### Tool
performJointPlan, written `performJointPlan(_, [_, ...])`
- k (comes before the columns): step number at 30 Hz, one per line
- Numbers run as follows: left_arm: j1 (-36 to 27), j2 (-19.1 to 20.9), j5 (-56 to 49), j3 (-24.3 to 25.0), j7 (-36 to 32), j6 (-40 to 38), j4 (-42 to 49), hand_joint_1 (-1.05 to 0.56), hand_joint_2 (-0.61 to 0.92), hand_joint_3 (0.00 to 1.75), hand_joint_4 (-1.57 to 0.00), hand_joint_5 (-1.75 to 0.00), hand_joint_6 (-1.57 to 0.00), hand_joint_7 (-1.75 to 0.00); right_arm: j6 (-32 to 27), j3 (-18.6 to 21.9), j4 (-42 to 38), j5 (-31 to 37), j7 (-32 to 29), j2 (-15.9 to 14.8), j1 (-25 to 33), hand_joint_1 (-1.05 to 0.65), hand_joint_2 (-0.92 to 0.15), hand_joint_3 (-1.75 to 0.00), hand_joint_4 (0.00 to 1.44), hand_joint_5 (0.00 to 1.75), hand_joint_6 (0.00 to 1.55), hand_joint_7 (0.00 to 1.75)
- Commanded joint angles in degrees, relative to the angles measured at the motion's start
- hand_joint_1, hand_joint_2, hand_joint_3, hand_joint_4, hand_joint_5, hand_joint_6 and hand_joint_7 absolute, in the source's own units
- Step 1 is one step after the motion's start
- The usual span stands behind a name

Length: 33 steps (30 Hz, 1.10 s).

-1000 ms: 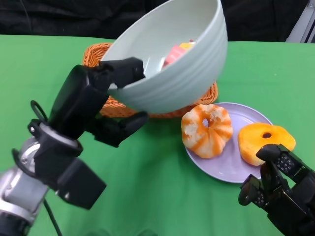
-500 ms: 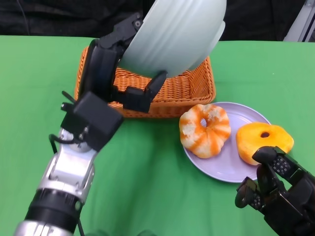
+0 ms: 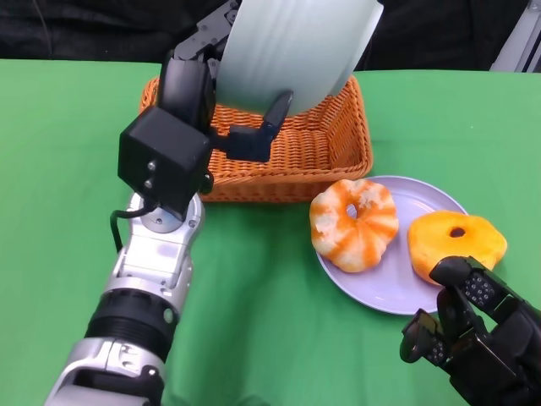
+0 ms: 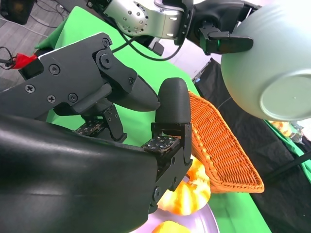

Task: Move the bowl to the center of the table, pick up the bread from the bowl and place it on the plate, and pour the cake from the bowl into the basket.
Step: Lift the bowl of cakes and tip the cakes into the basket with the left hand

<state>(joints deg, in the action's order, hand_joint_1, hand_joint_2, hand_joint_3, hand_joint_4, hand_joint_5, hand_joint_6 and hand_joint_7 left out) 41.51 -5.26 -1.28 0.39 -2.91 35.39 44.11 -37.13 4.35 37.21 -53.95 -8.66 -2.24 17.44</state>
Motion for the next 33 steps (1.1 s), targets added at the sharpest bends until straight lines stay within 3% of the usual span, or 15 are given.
performJointPlan(1, [2.47, -0.34, 1.55, 1.93, -1.30, -0.02, 1.16, -0.16, 0.33, 1.60, -0.96, -1.75, -0.81, -1.75, 0.35, 0.11, 0.78, -0.16, 0.16, -0.11, 0.36, -0.18, -0.69, -1.02, 0.78, 1.75, 0.55, 1.75])
performJointPlan(16, [0.45, -3.85, 6.62, 5.18, 0.73, -6.88, -0.40, -0.12, 0.23, 1.74, -0.95, -1.75, -0.79, -1.75, 0.13, 0.14, 1.73, -0.42, 0.25, -0.53, 0.95, -0.19, -0.69, -1.01, 0.78, 1.75, 0.55, 1.74])
performJointPlan(33, [-0.92, -6.65, 17.62, 9.29, 5.29, -20.56, -6.08, -0.05, 0.37, 1.64, -0.97, -1.75, -0.83, -1.75, -0.06, 0.17, 2.10, -0.76, 0.45, -0.65, 1.37, -0.20, -0.70, -1.00, 0.78, 1.75, 0.55, 1.75])
